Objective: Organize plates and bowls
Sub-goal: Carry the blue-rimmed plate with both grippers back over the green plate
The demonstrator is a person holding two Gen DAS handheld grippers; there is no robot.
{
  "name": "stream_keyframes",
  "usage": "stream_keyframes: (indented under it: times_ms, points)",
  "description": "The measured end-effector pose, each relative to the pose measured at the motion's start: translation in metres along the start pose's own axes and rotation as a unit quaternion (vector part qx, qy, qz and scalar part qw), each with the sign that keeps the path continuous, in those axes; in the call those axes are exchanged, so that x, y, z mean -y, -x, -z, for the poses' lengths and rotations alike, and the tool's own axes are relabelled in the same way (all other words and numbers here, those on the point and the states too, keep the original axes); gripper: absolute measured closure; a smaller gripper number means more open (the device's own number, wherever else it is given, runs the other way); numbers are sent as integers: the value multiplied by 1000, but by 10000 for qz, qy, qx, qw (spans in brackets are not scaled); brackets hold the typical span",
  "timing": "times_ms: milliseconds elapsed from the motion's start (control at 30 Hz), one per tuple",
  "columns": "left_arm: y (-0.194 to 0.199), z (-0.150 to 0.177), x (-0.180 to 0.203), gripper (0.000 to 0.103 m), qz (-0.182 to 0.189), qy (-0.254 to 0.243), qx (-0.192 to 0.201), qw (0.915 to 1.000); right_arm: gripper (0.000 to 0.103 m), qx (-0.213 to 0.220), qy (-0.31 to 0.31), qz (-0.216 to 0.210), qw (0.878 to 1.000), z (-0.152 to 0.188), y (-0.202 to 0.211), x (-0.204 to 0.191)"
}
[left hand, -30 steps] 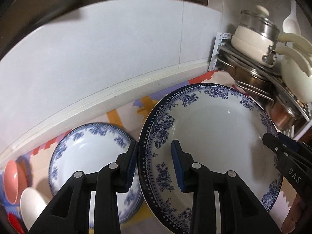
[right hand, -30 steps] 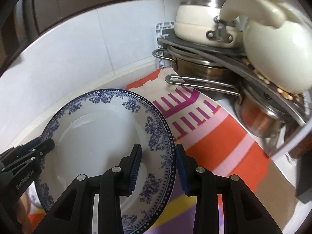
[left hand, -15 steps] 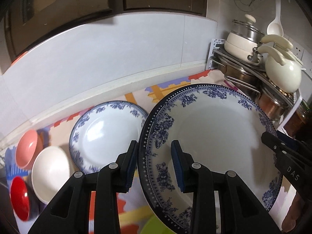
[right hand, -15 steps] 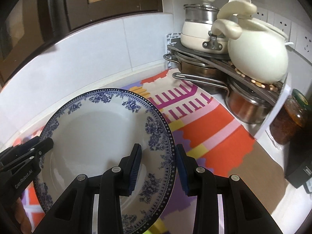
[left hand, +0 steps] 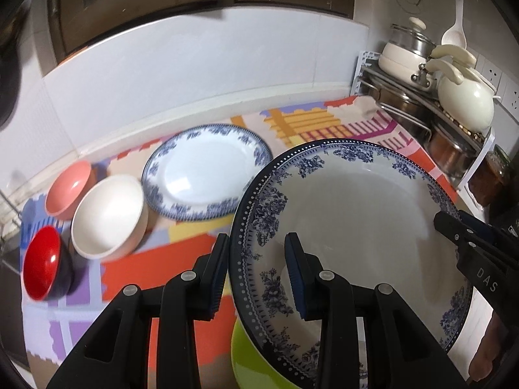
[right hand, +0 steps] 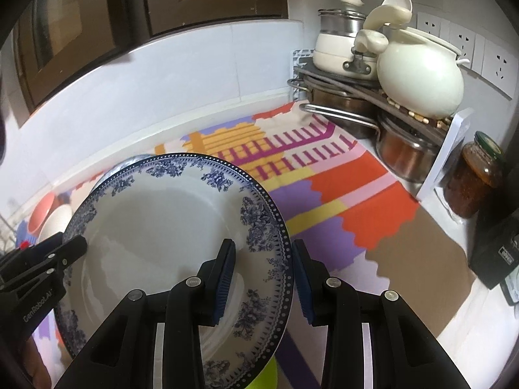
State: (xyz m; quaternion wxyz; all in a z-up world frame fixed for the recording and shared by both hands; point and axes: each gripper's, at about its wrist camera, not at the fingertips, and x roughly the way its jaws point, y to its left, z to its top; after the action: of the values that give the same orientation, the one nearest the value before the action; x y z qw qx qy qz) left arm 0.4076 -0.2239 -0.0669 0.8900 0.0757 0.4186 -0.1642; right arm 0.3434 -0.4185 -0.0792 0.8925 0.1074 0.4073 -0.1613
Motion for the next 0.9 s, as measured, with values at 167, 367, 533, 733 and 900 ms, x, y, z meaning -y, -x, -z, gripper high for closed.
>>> stream_keyframes:
  times_ms: [167,367,533,733,900]
  points:
    - [6,19,-5,68,-85,63,-112,9999,66,-58,121,-69,9999,15,6,-7]
    - [9,39,-6,68,-184,83,-249,9995,66,-189,283,-139,9993,33,8,-11]
    - [6,52,-6,68,-236,85,-388,9989,66,-345,329,-198,9987,45,5,-11]
    - [2,66,-6,68,-280,130,-558,9980,66,-514,410,-233,9976,61,2,-12]
    - [-5,74,-5,68,-298,148,-684,9971,66,-666,453,-251,9964,69,-5,-10]
